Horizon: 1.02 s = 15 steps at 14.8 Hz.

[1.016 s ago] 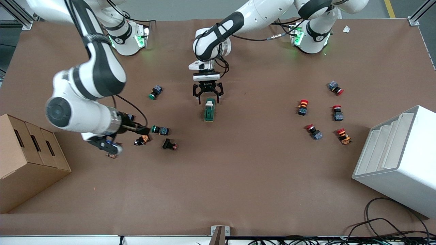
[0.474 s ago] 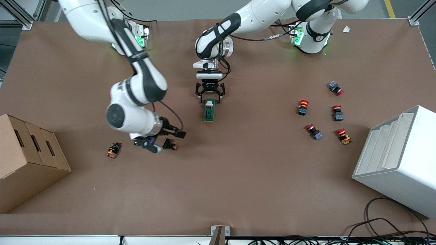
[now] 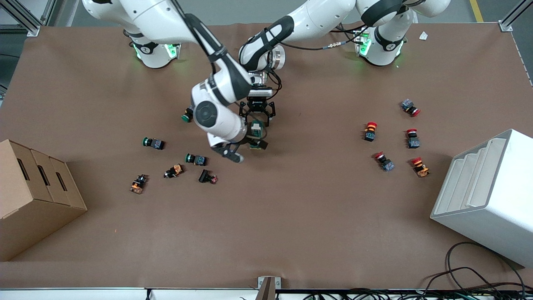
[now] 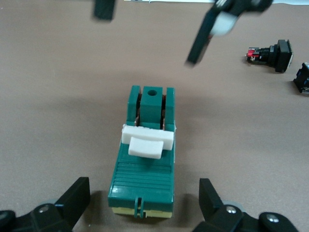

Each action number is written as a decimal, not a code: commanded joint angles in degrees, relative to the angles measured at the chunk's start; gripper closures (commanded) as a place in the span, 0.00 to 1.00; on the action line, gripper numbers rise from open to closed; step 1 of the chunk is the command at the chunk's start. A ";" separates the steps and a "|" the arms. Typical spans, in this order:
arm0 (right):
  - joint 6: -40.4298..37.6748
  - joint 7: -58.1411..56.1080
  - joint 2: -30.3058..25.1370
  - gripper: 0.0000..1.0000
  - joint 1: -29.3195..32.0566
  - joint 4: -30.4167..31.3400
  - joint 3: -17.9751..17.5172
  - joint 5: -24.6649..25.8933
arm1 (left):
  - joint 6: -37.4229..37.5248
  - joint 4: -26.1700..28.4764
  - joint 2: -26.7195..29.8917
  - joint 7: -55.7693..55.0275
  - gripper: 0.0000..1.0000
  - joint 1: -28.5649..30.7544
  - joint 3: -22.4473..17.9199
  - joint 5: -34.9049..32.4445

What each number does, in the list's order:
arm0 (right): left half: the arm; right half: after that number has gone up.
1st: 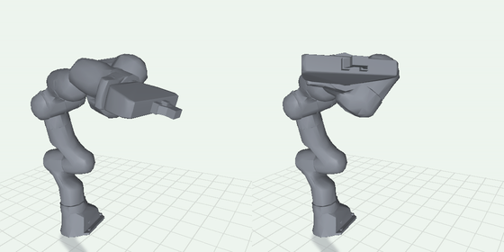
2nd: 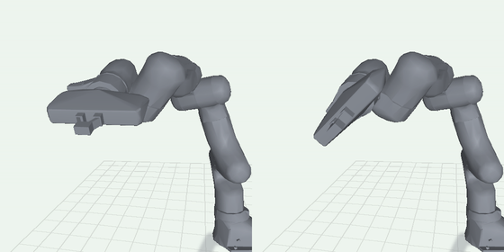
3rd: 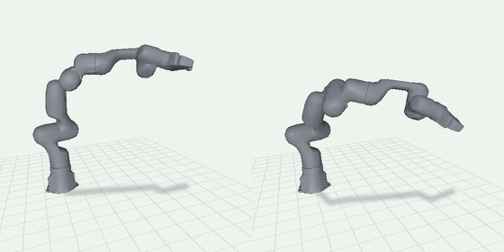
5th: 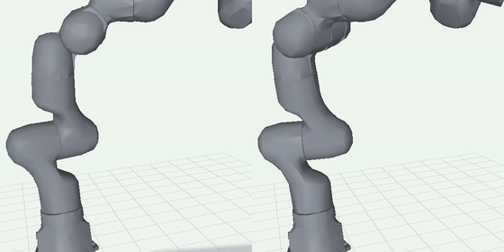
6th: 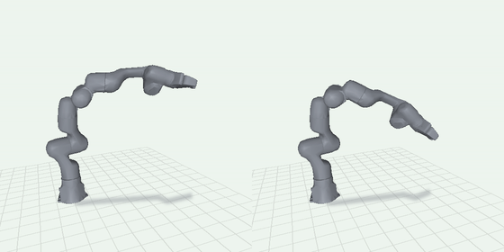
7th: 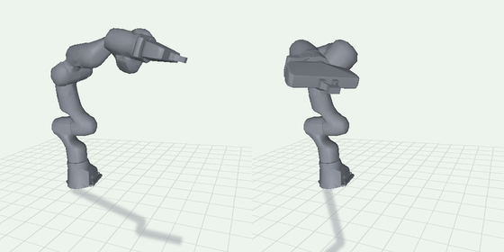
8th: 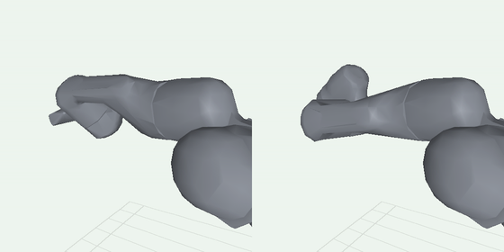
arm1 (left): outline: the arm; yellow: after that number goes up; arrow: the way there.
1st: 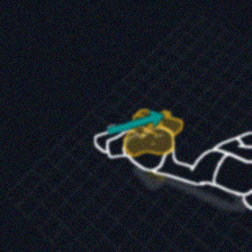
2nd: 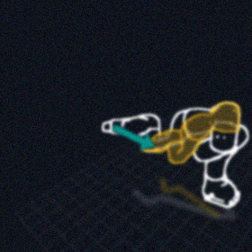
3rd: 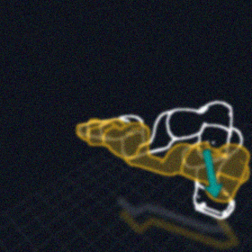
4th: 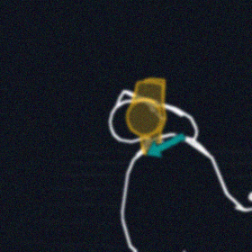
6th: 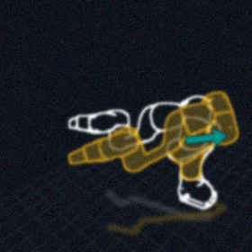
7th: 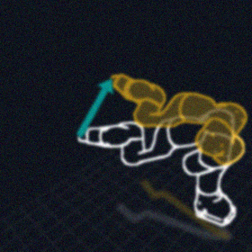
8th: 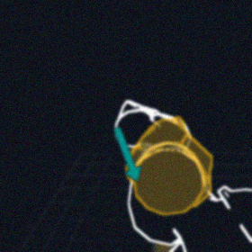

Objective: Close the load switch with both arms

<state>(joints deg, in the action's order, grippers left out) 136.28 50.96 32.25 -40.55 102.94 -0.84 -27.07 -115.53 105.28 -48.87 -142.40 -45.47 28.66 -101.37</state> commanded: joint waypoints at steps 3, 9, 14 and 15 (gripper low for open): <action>0.56 -0.07 -0.26 0.00 -2.87 4.45 0.67 -1.67 | 1.10 0.01 -0.70 -1.56 0.00 -0.76 -0.45 -1.20; 0.91 2.65 -0.26 0.00 -3.84 5.25 0.67 -1.67 | 1.19 -0.43 -1.23 -1.91 0.00 -0.59 -0.98 -1.11; 1.09 3.18 0.18 0.00 -4.36 4.90 0.58 -2.72 | 1.19 -0.61 -2.19 -2.53 0.00 -0.58 -1.07 -1.20; 1.26 3.18 0.36 0.00 -4.54 4.64 0.58 -3.24 | 1.19 -0.69 -2.37 -2.53 0.00 -0.67 -1.07 -1.20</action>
<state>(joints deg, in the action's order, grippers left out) 136.78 53.41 33.14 -43.83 107.06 -0.79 -28.21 -114.79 105.22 -49.19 -143.35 -45.66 28.26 -101.52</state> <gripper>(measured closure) 0.000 0.000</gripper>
